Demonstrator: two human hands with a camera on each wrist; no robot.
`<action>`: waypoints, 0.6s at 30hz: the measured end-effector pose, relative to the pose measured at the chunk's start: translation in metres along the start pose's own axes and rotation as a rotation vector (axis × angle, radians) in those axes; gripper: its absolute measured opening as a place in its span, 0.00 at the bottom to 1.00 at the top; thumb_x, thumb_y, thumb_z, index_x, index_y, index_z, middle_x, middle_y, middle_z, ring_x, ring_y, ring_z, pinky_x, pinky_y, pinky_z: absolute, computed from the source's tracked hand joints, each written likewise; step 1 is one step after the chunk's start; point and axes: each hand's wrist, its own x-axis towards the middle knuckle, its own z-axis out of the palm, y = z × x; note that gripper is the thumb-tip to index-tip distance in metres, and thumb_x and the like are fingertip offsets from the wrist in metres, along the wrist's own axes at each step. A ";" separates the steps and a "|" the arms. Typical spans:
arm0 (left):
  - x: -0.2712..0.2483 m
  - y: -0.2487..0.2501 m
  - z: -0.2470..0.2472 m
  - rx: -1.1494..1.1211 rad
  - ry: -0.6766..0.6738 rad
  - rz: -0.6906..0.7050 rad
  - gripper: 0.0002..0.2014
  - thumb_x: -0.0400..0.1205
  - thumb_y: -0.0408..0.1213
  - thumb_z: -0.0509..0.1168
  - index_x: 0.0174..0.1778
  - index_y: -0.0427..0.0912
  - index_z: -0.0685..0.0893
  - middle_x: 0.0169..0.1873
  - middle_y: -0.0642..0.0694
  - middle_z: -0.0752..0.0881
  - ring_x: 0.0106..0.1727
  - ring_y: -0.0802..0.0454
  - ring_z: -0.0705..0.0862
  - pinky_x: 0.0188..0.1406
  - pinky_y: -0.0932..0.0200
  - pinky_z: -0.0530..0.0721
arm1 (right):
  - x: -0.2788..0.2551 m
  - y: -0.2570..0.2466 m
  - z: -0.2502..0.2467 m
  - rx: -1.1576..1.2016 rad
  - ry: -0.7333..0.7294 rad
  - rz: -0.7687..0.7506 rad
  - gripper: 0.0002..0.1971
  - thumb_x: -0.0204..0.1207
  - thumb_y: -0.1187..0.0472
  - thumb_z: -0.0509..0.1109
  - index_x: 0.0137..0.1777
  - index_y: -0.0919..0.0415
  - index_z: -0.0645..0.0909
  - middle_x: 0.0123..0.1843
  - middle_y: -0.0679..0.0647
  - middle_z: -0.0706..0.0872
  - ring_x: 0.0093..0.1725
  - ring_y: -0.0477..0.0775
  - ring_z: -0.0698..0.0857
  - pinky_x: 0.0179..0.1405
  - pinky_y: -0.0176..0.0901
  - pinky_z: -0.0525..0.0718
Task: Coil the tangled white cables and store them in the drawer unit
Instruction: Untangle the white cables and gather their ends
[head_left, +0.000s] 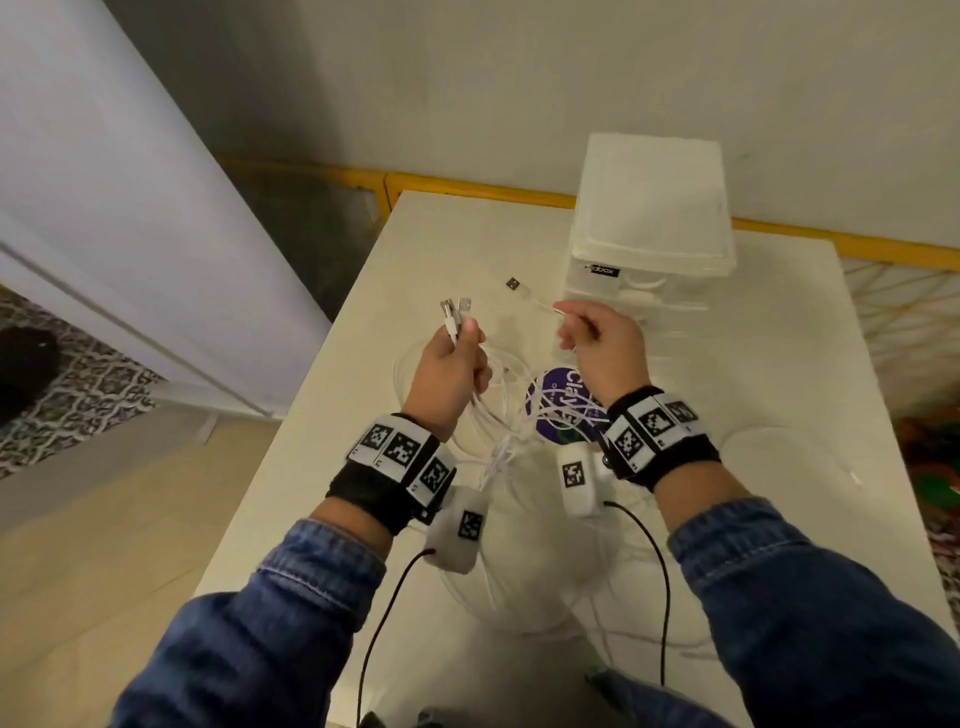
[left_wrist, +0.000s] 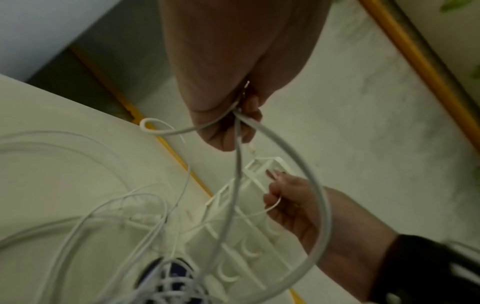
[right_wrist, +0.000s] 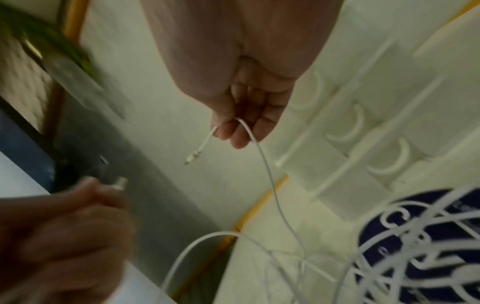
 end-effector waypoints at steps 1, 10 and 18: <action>-0.002 0.005 0.011 -0.009 -0.006 0.006 0.14 0.88 0.44 0.53 0.39 0.42 0.73 0.22 0.52 0.69 0.19 0.59 0.69 0.25 0.62 0.68 | -0.008 -0.010 -0.012 0.067 0.033 -0.031 0.12 0.79 0.69 0.61 0.56 0.59 0.84 0.36 0.51 0.83 0.33 0.42 0.82 0.42 0.31 0.83; -0.047 0.059 0.087 -0.050 -0.194 0.184 0.12 0.84 0.45 0.61 0.43 0.40 0.79 0.15 0.57 0.65 0.19 0.57 0.62 0.21 0.65 0.63 | -0.078 -0.053 -0.078 0.249 -0.065 -0.140 0.09 0.77 0.68 0.65 0.52 0.56 0.82 0.35 0.54 0.85 0.31 0.46 0.83 0.39 0.38 0.84; -0.085 0.071 0.121 -0.081 -0.231 0.194 0.24 0.86 0.53 0.52 0.28 0.42 0.71 0.18 0.48 0.69 0.19 0.53 0.68 0.19 0.61 0.68 | -0.099 -0.055 -0.104 0.444 -0.415 -0.120 0.17 0.80 0.66 0.60 0.68 0.55 0.68 0.56 0.50 0.83 0.55 0.41 0.84 0.57 0.34 0.81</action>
